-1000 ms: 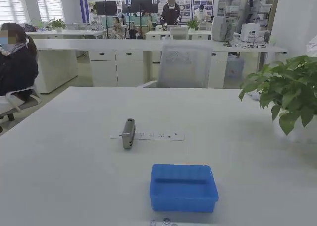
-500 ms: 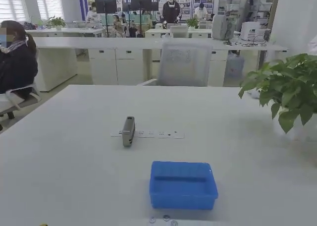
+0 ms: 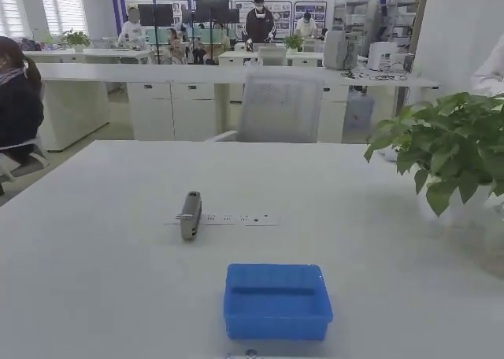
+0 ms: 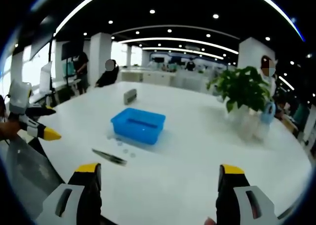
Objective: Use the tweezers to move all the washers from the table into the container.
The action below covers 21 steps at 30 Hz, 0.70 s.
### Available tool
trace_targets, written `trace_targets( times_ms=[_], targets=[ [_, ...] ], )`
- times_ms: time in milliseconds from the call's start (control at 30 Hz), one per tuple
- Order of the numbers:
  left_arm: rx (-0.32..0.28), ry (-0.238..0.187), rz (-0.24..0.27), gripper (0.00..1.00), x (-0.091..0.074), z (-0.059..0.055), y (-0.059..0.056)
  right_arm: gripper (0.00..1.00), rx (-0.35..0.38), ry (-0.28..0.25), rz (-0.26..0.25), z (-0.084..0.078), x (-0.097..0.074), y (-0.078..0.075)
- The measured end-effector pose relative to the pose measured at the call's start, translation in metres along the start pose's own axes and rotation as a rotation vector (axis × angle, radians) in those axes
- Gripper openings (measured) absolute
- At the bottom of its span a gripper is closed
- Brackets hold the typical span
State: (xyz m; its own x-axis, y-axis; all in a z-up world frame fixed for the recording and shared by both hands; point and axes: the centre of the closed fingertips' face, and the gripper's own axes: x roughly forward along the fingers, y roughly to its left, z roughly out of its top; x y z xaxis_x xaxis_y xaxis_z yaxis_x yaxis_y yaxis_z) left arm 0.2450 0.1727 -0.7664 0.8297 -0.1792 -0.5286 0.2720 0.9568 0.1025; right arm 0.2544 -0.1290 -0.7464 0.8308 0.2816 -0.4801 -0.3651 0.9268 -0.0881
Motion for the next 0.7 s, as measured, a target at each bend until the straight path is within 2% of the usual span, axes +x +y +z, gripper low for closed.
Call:
trace_targets(
  times_ms=[67, 133, 267, 367, 467, 667, 700],
  targets=[
    [-0.016, -0.004, -0.01, 0.93, -0.001, 0.002, 0.0, 0.96, 0.0, 0.0, 0.004, 0.001, 0.0, 0.0],
    [-0.033, -0.003, -0.02, 0.93, -0.001, 0.004, 0.0, 0.93, 0.039, -0.002, 0.033, 0.003, 0.0, 0.003],
    [-0.039, -0.002, -0.057, 0.92, 0.004, 0.011, -0.004, 0.94, 0.077, 0.016, 0.028, 0.0, 0.001, -0.003],
    [-0.013, 0.024, -0.09, 0.84, 0.009, 0.013, -0.007, 0.94, 0.084, 0.019, 0.025, 0.0, 0.002, -0.004],
    [-0.001, 0.012, -0.12, 0.8, 0.016, 0.021, -0.011, 0.93, 0.068, 0.04, 0.018, -0.003, 0.003, -0.003],
    [0.051, 0.049, -0.208, 0.69, 0.032, 0.022, -0.023, 0.92, 0.028, 0.058, 0.014, -0.003, 0.004, 0.001],
    [0.061, 0.06, -0.247, 0.66, 0.034, 0.021, -0.028, 0.91, 0.028, 0.06, 0.015, -0.003, 0.004, 0.001]
  ],
)
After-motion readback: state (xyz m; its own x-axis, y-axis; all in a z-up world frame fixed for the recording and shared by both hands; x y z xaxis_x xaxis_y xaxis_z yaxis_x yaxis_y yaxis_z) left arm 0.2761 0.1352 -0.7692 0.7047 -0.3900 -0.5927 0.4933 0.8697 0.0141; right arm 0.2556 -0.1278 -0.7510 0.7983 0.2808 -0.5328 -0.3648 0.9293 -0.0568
